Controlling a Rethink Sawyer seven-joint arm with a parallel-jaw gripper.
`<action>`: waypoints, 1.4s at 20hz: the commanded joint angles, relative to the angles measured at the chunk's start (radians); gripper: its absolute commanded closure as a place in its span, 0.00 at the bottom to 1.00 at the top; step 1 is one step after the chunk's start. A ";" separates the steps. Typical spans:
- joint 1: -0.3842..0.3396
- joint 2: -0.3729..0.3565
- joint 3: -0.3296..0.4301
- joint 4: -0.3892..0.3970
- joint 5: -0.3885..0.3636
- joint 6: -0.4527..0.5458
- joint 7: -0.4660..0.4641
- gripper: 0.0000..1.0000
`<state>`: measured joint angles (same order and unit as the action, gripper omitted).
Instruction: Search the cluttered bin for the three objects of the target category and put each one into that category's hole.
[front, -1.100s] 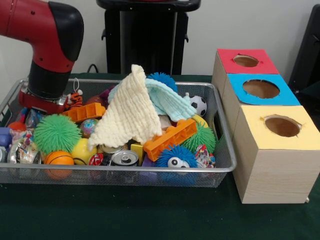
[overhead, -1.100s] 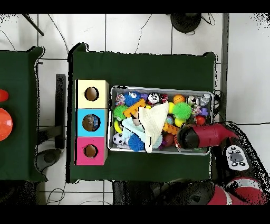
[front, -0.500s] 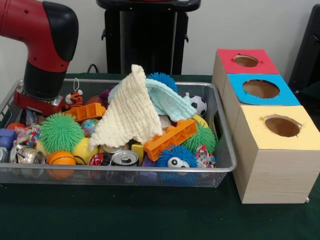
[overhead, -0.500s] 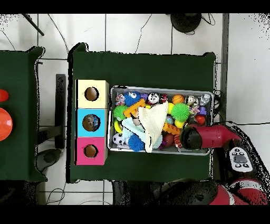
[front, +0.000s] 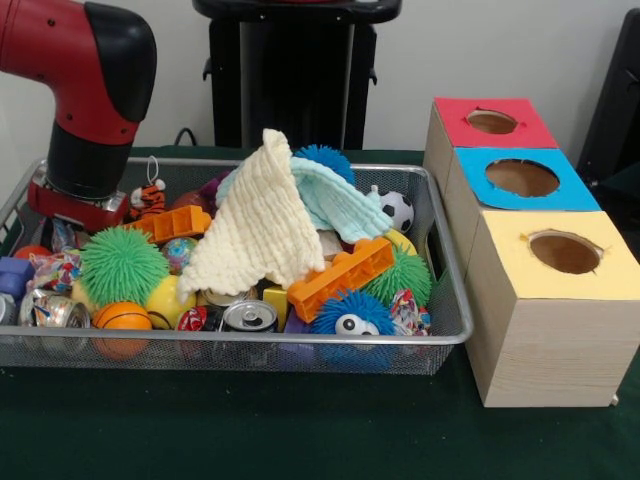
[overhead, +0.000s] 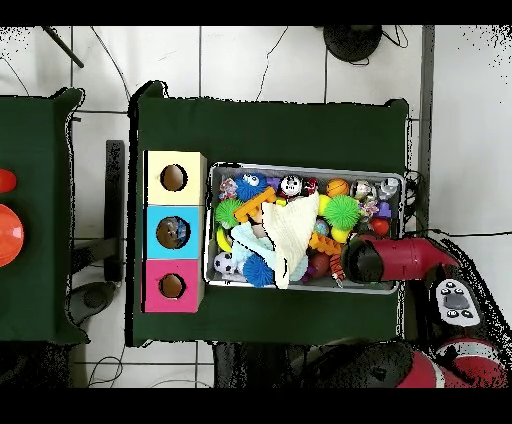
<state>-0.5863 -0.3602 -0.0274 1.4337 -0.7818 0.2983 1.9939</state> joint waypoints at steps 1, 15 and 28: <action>0.025 0.089 0.077 0.051 0.039 -0.131 0.129 0.00; 0.045 0.102 0.035 0.032 0.078 -0.212 0.175 0.00; 0.024 0.049 0.077 0.047 0.106 -0.126 0.086 0.00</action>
<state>-0.5596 -0.3484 -0.0822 1.4506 -0.7355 0.2087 1.9939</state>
